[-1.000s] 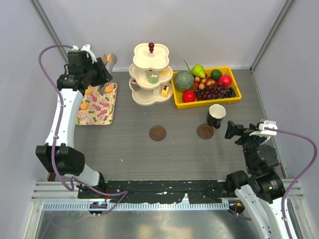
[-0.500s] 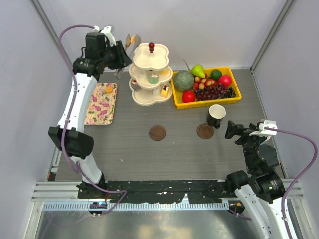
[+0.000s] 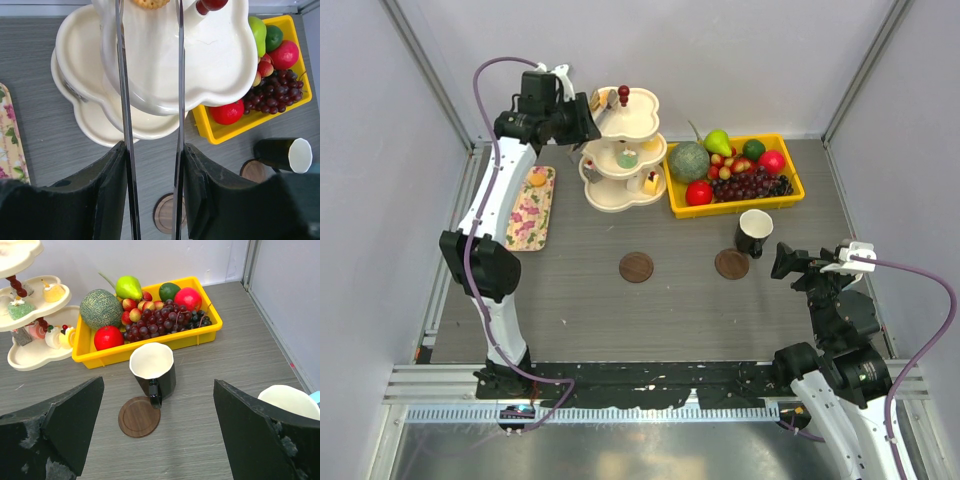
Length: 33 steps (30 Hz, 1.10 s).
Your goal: Serve the afternoon tea
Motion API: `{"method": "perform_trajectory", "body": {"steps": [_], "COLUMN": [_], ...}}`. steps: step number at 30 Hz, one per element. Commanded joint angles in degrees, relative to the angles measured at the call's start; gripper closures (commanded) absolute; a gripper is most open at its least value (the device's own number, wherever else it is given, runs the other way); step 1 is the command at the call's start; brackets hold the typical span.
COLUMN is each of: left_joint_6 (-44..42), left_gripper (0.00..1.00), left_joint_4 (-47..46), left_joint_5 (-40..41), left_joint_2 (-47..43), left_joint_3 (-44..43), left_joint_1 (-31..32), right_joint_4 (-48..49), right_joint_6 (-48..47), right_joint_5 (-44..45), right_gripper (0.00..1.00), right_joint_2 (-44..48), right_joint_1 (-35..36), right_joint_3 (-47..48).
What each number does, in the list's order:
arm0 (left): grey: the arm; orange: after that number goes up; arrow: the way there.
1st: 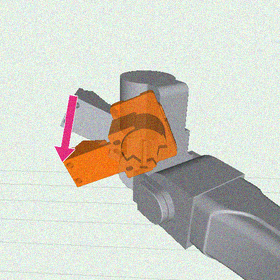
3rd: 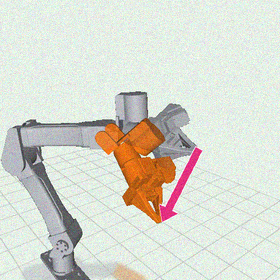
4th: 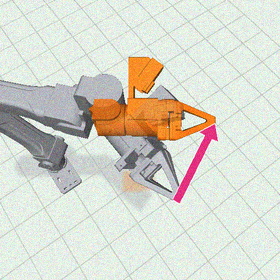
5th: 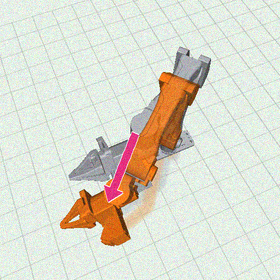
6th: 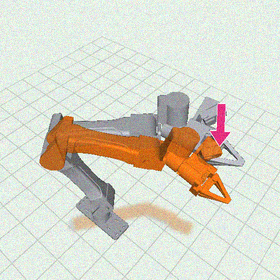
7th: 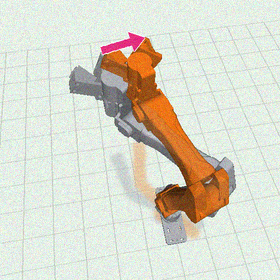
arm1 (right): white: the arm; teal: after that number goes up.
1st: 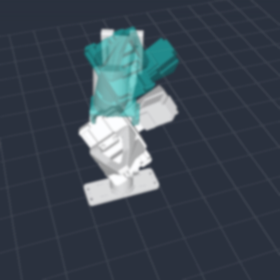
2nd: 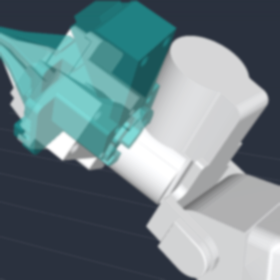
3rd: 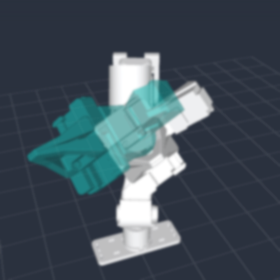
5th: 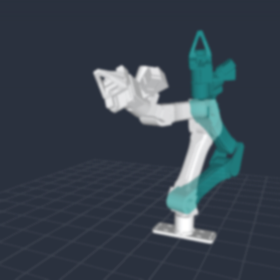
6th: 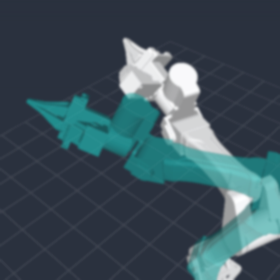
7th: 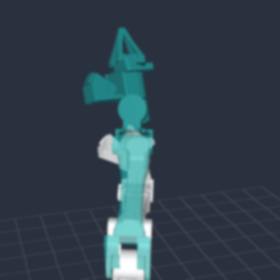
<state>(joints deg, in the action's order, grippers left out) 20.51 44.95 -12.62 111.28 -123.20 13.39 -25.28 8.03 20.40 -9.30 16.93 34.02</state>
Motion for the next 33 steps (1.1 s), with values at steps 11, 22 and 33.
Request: {"method": "perform_trajectory", "body": {"steps": [11,22,33], "left_joint_6": [-1.6,-1.8,-0.6], "left_gripper": [0.51,0.54,0.53], "left_joint_4": [-2.0,-3.4,-2.7], "left_joint_5": [2.2,5.9,8.6], "left_joint_2": [-5.5,-16.7,-29.3], "left_joint_3": [-1.4,8.5,29.9], "left_joint_1": [0.1,-2.3,-11.7], "right_joint_4": [2.3,2.3,2.3], "right_joint_6": [-0.6,-0.6,-0.4], "right_joint_5": [0.4,0.3,-0.2], "right_gripper": [0.02,0.02,0.02], "right_joint_2": [-0.4,-0.2,-0.2], "right_joint_1": [0.2,0.2,0.2], "right_joint_3": [0.3,0.2,0.3]}}
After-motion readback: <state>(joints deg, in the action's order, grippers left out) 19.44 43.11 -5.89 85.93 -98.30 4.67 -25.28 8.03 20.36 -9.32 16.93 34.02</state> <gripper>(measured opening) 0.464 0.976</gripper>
